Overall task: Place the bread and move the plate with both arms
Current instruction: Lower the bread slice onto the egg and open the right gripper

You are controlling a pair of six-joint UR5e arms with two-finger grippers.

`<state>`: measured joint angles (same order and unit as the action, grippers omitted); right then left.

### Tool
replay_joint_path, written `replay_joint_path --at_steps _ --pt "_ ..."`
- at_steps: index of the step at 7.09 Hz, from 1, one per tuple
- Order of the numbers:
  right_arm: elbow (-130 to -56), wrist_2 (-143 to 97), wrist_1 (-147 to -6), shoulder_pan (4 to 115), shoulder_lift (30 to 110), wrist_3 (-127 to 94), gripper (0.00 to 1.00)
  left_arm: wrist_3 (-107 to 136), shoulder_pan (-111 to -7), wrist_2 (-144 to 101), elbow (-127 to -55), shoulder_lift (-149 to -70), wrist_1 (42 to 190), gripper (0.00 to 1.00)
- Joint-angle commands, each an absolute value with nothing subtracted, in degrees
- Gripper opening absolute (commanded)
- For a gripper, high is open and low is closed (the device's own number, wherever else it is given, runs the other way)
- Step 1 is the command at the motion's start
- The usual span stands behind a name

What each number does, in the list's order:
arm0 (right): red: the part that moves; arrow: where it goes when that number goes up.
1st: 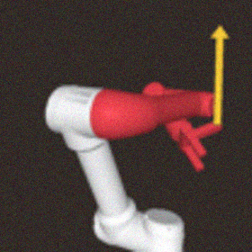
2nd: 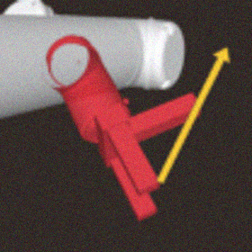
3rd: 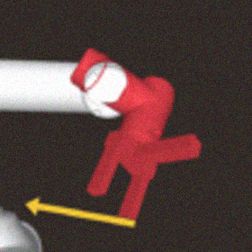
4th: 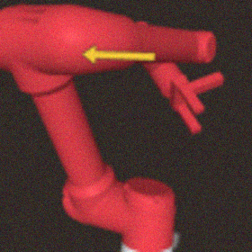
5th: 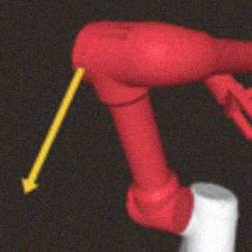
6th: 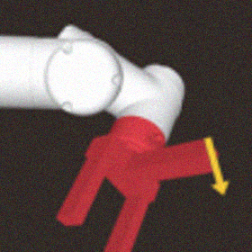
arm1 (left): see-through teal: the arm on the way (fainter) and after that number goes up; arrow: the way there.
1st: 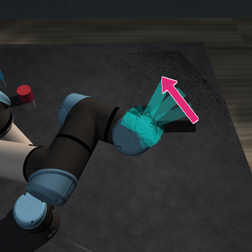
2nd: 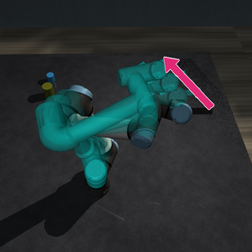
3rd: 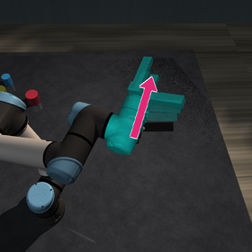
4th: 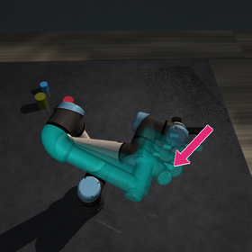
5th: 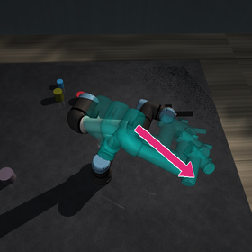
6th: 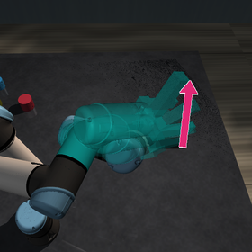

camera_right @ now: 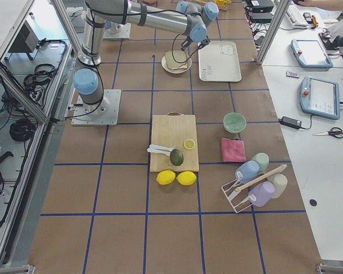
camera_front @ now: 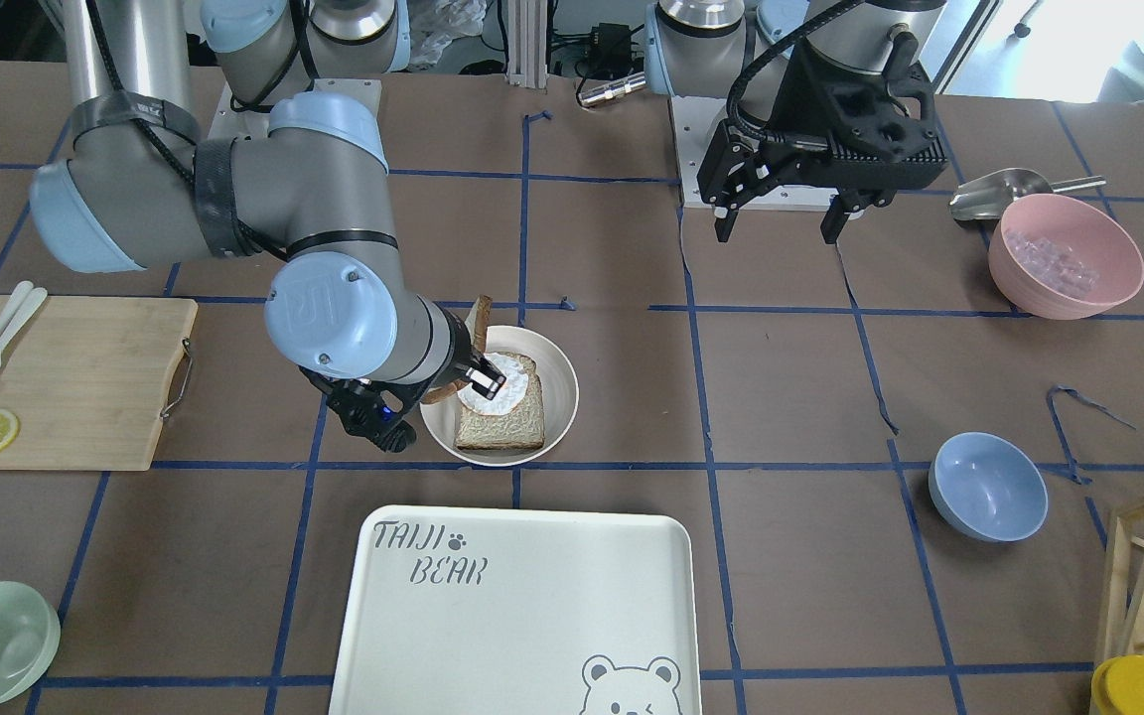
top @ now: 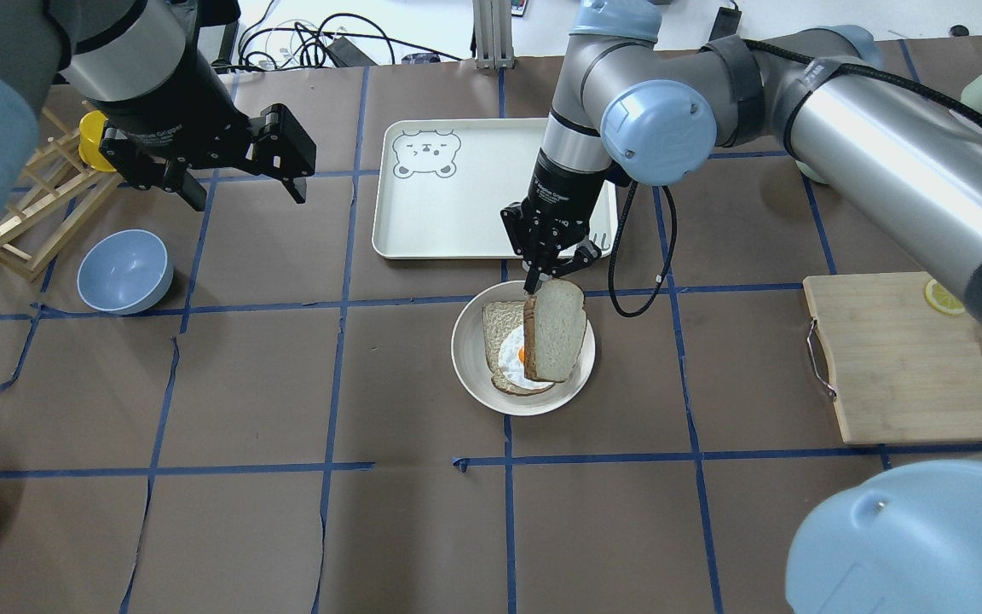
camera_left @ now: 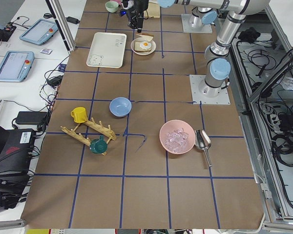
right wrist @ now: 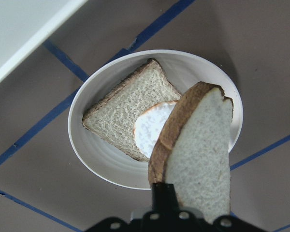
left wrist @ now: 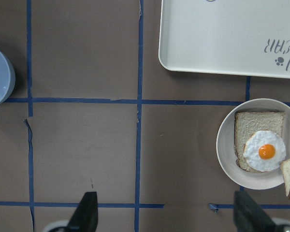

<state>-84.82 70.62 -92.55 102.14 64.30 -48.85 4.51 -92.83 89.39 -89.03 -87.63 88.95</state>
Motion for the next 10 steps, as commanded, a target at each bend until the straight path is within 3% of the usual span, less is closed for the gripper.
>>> replay_joint_path --at_steps 1,6,7,8,10 --pt "-84.7 68.2 -95.3 102.2 63.3 -49.7 0.00 4.5 -92.9 89.4 -89.0 -87.5 88.9 1.00" --pt "-85.3 64.1 -97.3 103.4 59.9 -51.2 0.00 4.6 -92.9 89.4 -89.0 -87.5 88.9 1.00" --pt "-85.3 64.2 -97.4 103.4 60.1 -50.5 0.66 4.6 -92.9 89.4 -89.0 -87.5 88.9 1.00" --pt "-85.3 64.2 -97.4 103.4 60.6 -50.8 1.00 4.5 -92.9 89.4 -89.0 -87.5 88.9 1.00" --pt "-84.8 64.9 -97.8 103.1 61.9 -50.1 1.00 4.5 -92.8 89.4 -89.0 -87.5 88.9 1.00"
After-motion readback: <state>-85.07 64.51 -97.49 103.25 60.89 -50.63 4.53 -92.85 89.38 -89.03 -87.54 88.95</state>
